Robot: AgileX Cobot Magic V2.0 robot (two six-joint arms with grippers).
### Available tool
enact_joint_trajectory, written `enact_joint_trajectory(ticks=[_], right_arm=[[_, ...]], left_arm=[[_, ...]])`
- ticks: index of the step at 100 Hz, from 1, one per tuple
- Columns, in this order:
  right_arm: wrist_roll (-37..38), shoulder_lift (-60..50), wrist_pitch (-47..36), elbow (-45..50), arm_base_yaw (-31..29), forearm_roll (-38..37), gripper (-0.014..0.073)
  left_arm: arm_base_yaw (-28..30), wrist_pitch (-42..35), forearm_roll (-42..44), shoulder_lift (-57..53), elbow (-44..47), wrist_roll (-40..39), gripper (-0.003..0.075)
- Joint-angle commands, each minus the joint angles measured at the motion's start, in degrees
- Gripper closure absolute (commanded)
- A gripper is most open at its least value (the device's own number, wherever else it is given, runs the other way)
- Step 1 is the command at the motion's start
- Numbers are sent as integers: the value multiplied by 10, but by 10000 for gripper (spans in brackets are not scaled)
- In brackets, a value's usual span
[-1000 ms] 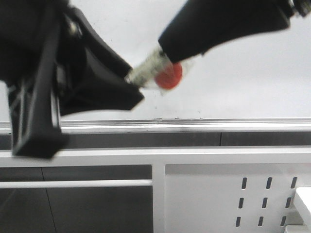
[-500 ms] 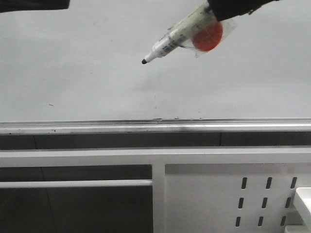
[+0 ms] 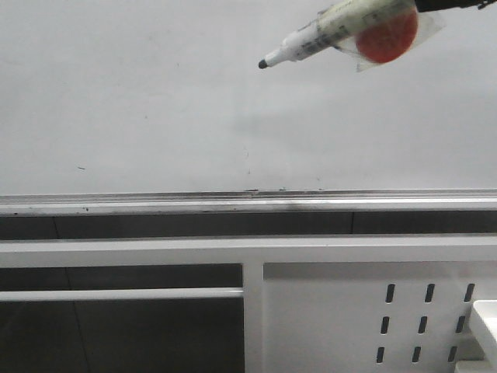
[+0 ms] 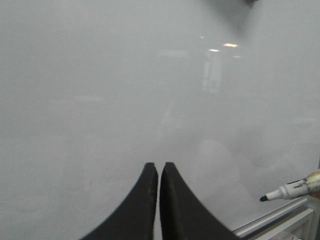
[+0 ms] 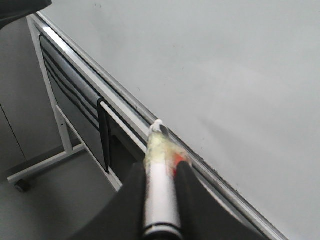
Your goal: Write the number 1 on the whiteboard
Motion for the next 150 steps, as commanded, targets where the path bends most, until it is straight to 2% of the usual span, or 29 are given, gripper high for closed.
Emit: enact_joint_trajectory(ticks=[1,30,58,78,113,150], right_arm=[[0,4,-63,-14,-3,7,664],[0,59,-151,-14,-3,7,664],[0,88,-186,-14,-13,8,664],[0,88,-174,-15,-48,11,664],[0,111,-155,-56,-50,11,664],[0,134,-179,-59,-49,11,664]], left_arm=[[1,-59,-35,-1,-3,-5,740],[1,-86,-44,-1,7,-5,740],[1,-100,-46,-1,7,-5,740],[1,-100,-46,-1,7,-5,740],[1,-100,-68,-1,7,-5,740],[1,-101,-68,-1,7,-5,740]])
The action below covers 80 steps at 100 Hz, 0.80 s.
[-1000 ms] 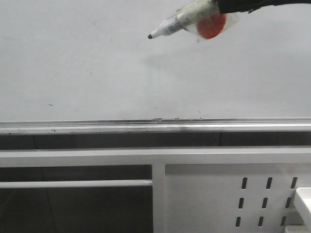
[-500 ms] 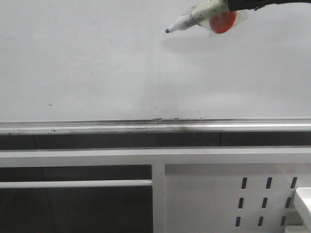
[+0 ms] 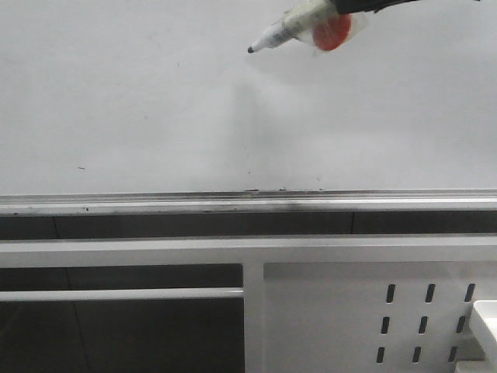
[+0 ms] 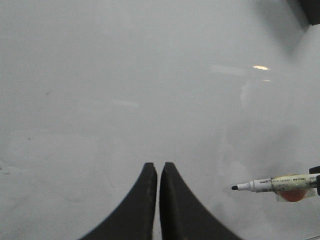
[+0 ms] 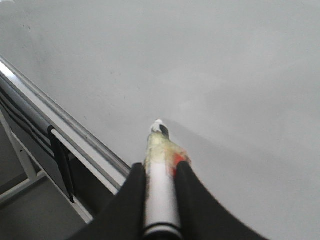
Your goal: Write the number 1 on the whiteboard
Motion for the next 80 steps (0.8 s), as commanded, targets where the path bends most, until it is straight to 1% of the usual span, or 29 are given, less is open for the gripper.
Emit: enact_joint_trajectory(ticks=[1,80], right_arm=[[-3,-4,-52,-22,-3,-1,664],[-3,17,-83,-23,-3,-1,664]], left_arm=[[1,-44,6,-1,-15,-4,740],[1,-45,6,-1,-15,-4,740]])
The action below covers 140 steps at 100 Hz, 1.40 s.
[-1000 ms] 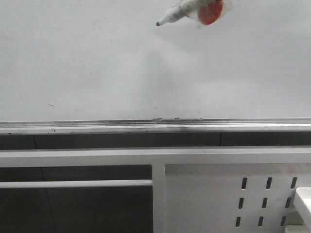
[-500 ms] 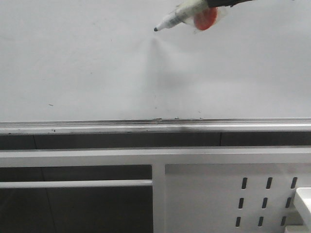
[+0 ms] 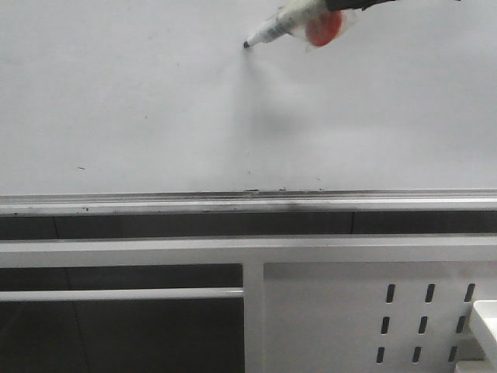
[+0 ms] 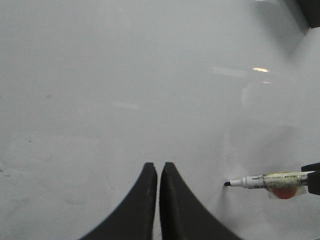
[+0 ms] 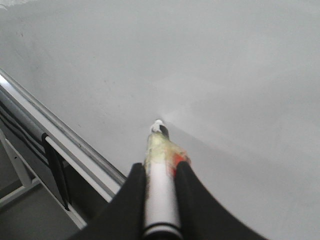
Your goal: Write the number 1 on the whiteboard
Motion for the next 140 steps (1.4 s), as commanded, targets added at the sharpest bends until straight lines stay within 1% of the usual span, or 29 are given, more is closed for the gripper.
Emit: enact_joint_trajectory(ticks=[1,39,63,90,100,107,117,124,129,134,140], right_arm=[[-3,-3,-58,-21,-3,-1,664],[-3,6,-81,-21,-3,-10,664],[-3,60,-79,-21,-38,-11,664],[-3,126,-81,-21,-37,-11,664],[-3,123,-80,-21,-32,-11,664],[-3,110,-59,-21,-14,-11,664],[-3,81,2,-22,38,-11,664],[-3,61,70,-37,76,-11,664],[-4,53,123,-56,97,-21,664],[-4,49,186,-80,112,-39,664],[-4,49,249,-116,123,-56,664]], left_arm=[[1,-41,6,-1,-15,-3,740],[1,-45,6,-1,-15,-3,740],[1,-45,6,-1,-15,-3,740],[1,-45,6,-1,-15,-3,740],[1,-45,6,-1,-15,-3,740],[1,-44,11,-1,-15,-3,740],[1,-33,72,-1,-15,-3,740],[1,-5,158,-1,-19,-3,739],[1,55,236,-1,-35,-3,739],[1,155,311,1,-58,-3,739],[-5,248,384,5,-89,-3,729]])
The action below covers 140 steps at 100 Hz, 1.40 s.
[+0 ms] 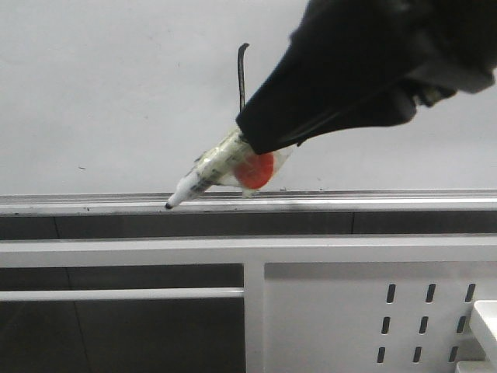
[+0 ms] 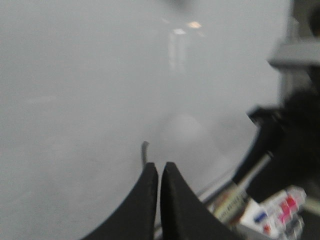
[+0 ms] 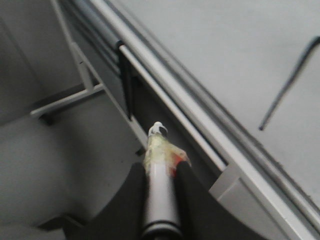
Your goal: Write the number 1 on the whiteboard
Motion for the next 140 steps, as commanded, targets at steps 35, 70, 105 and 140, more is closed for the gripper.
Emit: enact_joint_trajectory(ticks=[35,70,105,140], right_arm=[[-5,3,178,-181,19,-68,664],[-9,14,175,-200,49,-68,664],[-9,17,173,-200,49,-62,664],[-9,17,168,-200,49,-62,664]], left_arm=[[-27,256,212,90,-159,-2,404],[-27,180,213,159,-176,-2,405],[-27,160,213,162,-183,-2,482],[-27,155,202,162,-183,-2,740]])
